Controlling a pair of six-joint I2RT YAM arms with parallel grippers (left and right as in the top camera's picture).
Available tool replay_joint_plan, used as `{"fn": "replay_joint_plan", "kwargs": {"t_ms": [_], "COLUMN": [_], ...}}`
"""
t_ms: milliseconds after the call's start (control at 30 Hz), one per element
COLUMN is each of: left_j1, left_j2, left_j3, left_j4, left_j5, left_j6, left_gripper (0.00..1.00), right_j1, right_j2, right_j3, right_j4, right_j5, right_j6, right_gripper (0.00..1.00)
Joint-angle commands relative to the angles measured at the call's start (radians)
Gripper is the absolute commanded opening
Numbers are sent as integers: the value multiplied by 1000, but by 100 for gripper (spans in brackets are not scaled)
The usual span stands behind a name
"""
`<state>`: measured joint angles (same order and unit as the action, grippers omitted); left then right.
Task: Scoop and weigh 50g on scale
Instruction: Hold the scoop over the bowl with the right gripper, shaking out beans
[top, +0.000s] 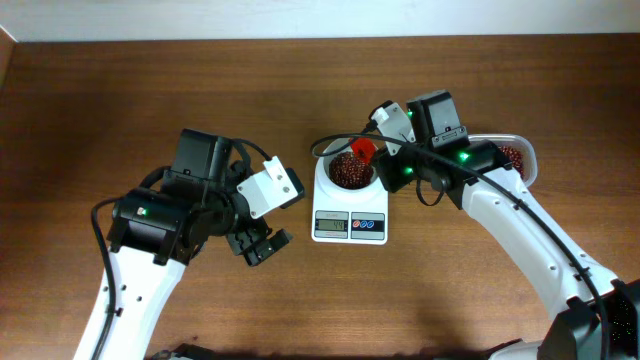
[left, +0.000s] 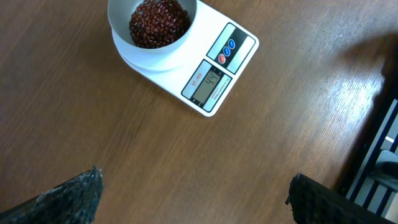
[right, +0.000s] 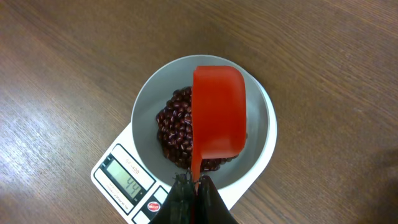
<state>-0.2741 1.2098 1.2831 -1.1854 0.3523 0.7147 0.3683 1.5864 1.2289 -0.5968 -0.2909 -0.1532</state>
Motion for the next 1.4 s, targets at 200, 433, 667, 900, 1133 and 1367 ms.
{"fn": "replay_joint_plan", "kwargs": {"t_ms": [200, 433, 667, 900, 1133, 1367], "left_j1": [5, 5, 5, 5, 5, 5], "left_j2": [-9, -9, -9, -9, -9, -9], "left_j3": [14, 14, 14, 14, 14, 14], "left_j4": [2, 2, 2, 2, 2, 2], "left_j5": [14, 14, 14, 15, 14, 14], "left_j6": [13, 13, 13, 13, 13, 13], "left_gripper": [99, 99, 99, 99, 99, 99], "right_j1": [5, -25, -51, -47, -46, -58], "right_j2": [-26, -26, -24, 27, 42, 42], "right_j3": [29, 29, 29, 29, 29, 29], "right_j4": [11, 11, 12, 27, 36, 61], "right_j5": [11, -39, -120, -117, -117, -206], "right_j6": [12, 84, 83, 52, 34, 136], "right_gripper": [4, 4, 4, 4, 4, 4]}}
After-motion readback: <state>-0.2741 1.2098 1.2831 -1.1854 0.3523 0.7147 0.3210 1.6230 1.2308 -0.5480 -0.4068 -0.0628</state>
